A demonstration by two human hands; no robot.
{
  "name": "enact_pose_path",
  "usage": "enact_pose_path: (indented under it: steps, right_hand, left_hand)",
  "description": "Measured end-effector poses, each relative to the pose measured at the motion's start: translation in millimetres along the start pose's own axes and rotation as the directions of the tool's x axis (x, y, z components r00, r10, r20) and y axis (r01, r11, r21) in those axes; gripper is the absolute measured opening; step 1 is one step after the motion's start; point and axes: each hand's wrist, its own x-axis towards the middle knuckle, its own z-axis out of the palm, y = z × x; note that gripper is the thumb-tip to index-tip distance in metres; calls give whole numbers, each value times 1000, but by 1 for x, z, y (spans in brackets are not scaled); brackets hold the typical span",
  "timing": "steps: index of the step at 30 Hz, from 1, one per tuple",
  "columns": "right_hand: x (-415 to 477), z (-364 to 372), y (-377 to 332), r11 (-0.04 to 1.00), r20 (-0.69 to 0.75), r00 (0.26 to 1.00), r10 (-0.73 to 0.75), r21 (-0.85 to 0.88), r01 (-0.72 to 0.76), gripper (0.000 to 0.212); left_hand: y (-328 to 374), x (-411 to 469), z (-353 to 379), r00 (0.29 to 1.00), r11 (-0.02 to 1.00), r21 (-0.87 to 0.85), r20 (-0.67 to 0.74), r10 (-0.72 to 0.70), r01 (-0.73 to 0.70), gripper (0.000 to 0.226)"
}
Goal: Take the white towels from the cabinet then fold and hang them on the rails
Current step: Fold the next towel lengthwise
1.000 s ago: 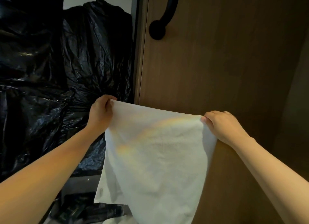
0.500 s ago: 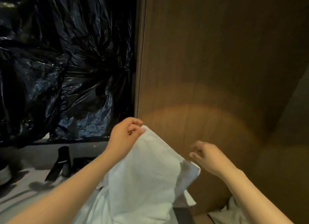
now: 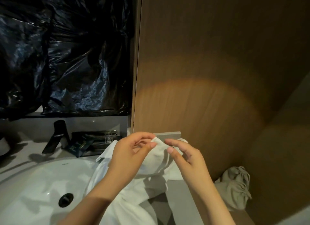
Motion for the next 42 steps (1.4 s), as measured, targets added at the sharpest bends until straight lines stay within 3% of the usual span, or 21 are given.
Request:
enact_pose_path:
  steps: [6, 11, 15, 24, 30, 34, 39, 42]
  right_hand:
    - [-1, 5, 1, 996, 15, 999, -30, -84, 31, 15]
    - [-1, 10, 5, 998, -13, 1000, -17, -64, 16, 16]
    - [1, 16, -6, 1000, 77, 997, -20, -8, 20, 17]
    - [17, 3, -25, 987, -58, 986, -158, -10, 157, 16]
    - [31, -19, -47, 975, -123, 967, -222, -35, 220, 13]
    - [40, -30, -60, 963, -162, 950, -265, -85, 254, 17]
    - [54, -44, -71, 941, -255, 909, -328, -172, 291, 13]
    - [66, -54, -84, 914, -328, 861, -389, -254, 316, 11]
  left_hand:
    - [0, -11, -5, 998, 1000, 3, 56, -19, 19, 17]
    - [-14, -21, -18, 997, 967, 255, 79, -13, -8, 21]
    - [-16, -25, -16, 999, 968, 251, 47, -1, -11, 20]
    - [-20, -7, -20, 987, 970, 206, 113, 111, -133, 8]
    - [-35, 16, -29, 966, 938, 285, 217, 139, -199, 46]
    - [-35, 28, -34, 962, 922, 321, 231, 148, -219, 41]
    - [-20, 47, -38, 954, 886, 356, 79, 288, -296, 14]
    - [-12, 52, -35, 958, 902, 338, 184, 218, -270, 9]
